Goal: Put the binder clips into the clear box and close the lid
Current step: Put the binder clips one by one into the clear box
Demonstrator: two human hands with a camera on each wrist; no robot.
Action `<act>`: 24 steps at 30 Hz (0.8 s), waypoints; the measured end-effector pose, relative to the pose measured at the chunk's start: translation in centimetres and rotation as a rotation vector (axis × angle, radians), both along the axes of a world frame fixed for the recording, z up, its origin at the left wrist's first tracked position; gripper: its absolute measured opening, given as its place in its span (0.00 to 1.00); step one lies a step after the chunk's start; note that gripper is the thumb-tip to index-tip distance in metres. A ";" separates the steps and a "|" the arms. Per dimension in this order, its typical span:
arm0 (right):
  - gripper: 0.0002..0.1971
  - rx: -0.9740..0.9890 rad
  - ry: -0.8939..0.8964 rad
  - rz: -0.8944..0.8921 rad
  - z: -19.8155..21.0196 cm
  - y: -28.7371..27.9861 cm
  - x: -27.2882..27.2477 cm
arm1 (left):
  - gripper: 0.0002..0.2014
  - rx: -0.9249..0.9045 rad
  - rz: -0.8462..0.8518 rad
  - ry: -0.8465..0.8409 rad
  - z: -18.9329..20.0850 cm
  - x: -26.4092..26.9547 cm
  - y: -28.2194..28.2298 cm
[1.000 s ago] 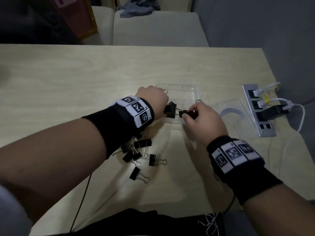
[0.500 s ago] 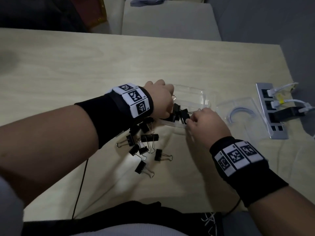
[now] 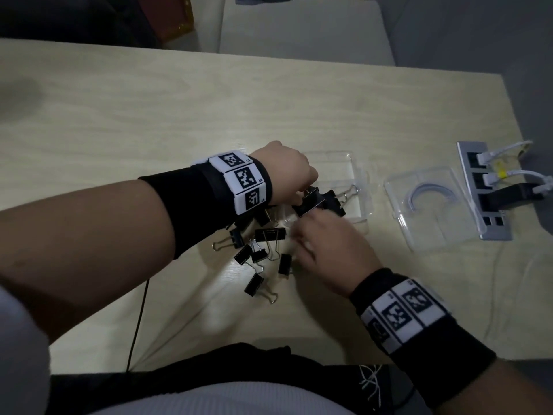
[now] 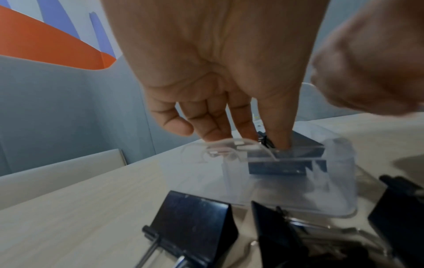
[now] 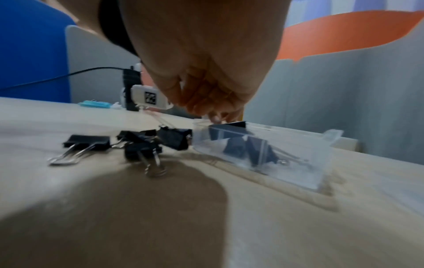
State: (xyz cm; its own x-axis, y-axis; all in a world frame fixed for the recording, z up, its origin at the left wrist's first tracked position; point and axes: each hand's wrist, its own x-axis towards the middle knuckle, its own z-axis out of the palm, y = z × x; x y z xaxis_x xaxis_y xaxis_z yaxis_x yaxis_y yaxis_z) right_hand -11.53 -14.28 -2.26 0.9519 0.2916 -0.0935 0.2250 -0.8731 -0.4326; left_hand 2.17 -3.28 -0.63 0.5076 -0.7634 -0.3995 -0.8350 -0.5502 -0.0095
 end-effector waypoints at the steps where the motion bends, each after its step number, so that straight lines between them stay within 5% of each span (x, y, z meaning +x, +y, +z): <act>1: 0.11 0.001 0.043 0.060 -0.4 0.7 -0.1 | 0.16 -0.022 0.005 0.003 -0.1 0.1 0.1; 6: 0.30 -0.171 0.256 0.162 -1.9 2.6 -0.3 | 0.10 -0.098 0.041 -0.053 -0.3 0.5 0.8; 13: 0.20 -0.062 0.201 0.067 -1.7 2.4 -0.7 | 0.08 -0.275 0.294 0.174 0.3 0.5 0.3; 20: 0.07 0.179 -0.005 -0.191 -0.3 -0.9 -1.7 | 0.12 0.004 0.117 0.046 -0.6 -1.3 -0.7; 24: 0.05 0.300 -0.112 -0.486 0.1 -3.3 -1.4 | 0.10 0.044 0.046 0.047 -0.1 -1.3 -1.2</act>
State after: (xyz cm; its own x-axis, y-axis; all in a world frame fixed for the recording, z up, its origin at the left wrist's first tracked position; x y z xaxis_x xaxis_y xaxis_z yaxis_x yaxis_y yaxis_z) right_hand -12.93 -17.55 -2.20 0.9825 -0.1832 0.0347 -0.1123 -0.7303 -0.6738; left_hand 0.83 -4.43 -0.73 0.5215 -0.7209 -0.4564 -0.8091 -0.5877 0.0039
